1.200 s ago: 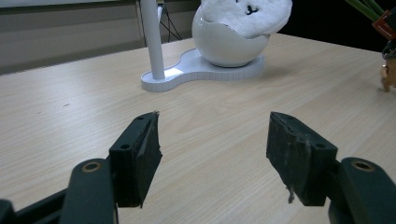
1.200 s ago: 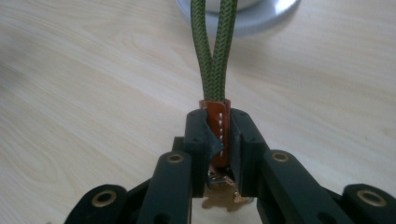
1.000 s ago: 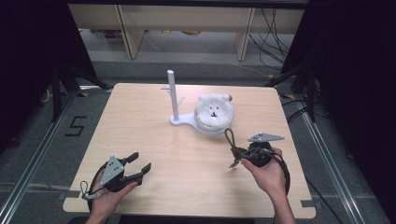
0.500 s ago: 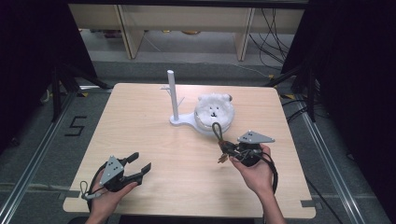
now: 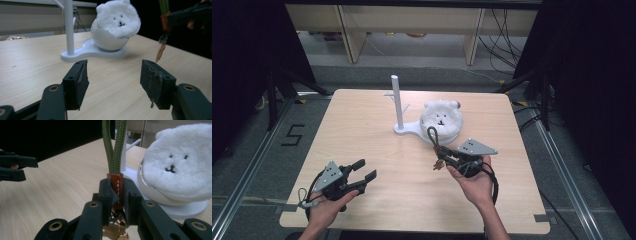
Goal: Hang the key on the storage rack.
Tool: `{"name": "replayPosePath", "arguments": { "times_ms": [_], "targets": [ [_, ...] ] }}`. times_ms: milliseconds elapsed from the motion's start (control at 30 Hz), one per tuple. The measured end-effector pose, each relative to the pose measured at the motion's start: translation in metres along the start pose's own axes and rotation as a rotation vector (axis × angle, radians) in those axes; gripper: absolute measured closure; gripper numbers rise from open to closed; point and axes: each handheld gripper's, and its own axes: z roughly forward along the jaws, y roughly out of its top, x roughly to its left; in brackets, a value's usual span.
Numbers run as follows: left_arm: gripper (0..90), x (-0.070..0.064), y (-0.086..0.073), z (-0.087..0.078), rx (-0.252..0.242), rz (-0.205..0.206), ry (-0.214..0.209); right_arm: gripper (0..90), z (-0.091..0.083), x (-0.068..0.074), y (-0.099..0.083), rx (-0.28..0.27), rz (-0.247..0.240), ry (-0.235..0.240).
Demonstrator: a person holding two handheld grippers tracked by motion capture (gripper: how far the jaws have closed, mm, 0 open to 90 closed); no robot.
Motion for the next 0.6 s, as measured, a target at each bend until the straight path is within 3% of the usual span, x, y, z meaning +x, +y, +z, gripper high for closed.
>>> {"name": "replayPosePath", "arguments": {
  "times_ms": [67, 267, 467, 533, 567, 600],
  "targets": [
    [40.6, 0.002, 0.008, 0.006, -0.019, -0.025, -0.041, 79.1, 0.003, 0.003, 0.002, 0.006, -0.013, 0.003],
    [47.1, 0.001, 0.032, 0.021, -0.008, -0.026, -0.084, 79.1, 0.013, 0.011, 0.006, -0.023, -0.025, 0.025],
    [52.0, -0.012, 0.051, 0.046, 0.002, -0.028, -0.174, 79.0, 0.023, 0.023, 0.009, -0.036, -0.004, 0.052],
    [53.3, -0.016, 0.055, 0.054, 0.001, -0.031, -0.200, 79.1, 0.026, 0.025, 0.010, -0.045, -0.020, 0.070],
    [54.1, -0.017, 0.056, 0.058, -0.005, -0.030, -0.212, 79.1, 0.027, 0.025, 0.010, -0.054, -0.047, 0.056],
    [54.8, -0.018, 0.058, 0.061, -0.001, -0.027, -0.212, 79.1, 0.028, 0.027, 0.010, -0.045, -0.023, 0.070]
  ]
}}
